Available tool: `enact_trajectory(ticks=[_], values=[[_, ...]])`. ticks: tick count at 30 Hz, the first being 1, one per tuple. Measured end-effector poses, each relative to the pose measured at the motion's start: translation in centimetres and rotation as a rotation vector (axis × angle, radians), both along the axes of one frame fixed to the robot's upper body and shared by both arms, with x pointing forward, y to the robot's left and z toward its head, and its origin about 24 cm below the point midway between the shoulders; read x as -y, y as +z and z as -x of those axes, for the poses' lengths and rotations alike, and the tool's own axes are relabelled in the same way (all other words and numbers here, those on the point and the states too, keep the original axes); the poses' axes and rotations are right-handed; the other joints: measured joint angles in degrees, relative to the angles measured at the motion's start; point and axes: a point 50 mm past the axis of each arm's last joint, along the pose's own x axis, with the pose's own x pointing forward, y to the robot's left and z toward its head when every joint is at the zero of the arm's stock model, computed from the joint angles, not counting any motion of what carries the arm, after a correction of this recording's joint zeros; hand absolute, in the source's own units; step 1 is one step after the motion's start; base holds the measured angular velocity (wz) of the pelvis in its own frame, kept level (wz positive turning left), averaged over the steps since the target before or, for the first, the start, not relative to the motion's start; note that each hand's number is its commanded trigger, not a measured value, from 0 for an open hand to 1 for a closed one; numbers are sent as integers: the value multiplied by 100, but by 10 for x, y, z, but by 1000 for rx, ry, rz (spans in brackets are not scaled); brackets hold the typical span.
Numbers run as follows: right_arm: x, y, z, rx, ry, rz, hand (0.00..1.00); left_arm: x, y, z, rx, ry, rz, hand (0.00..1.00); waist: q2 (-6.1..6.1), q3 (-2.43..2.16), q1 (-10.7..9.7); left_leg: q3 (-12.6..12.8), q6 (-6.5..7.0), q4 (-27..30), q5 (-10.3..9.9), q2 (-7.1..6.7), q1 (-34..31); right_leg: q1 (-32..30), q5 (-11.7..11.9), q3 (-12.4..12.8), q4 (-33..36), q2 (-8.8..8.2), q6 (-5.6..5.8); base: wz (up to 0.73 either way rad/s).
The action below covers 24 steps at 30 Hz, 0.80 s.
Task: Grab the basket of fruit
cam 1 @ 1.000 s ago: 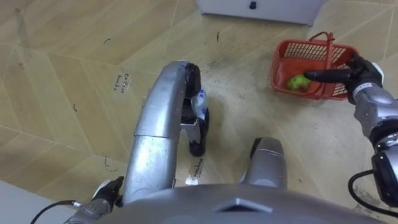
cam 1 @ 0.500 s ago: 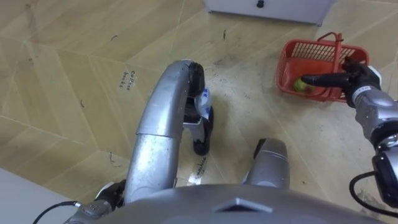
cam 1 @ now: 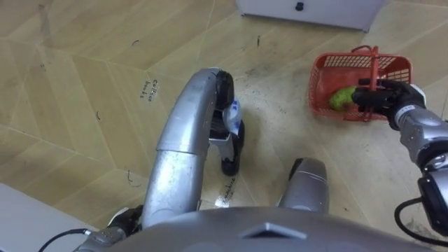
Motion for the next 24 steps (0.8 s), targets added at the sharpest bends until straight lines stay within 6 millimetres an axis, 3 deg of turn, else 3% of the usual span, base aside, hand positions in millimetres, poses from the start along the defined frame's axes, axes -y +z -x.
enact_trajectory(ticks=[9,16,24], values=[[1,-2,3,-12,-9,2,100,3,0,-19,38,-6,12,0,-13,8,-41,0,6,20,7,7,-2,-5,-1,22,26,12,1,0],[0,-2,2,-11,-2,-6,100,0,0,-19,31,39,17,0,-21,12,-95,-32,12,70,12,5,-25,3,-6,52,46,49,12,0],[-10,-4,-2,-5,32,-17,100,1,2,-36,64,27,24,0,-81,47,-153,-110,16,119,14,-3,-21,78,-10,29,58,132,21,0]])
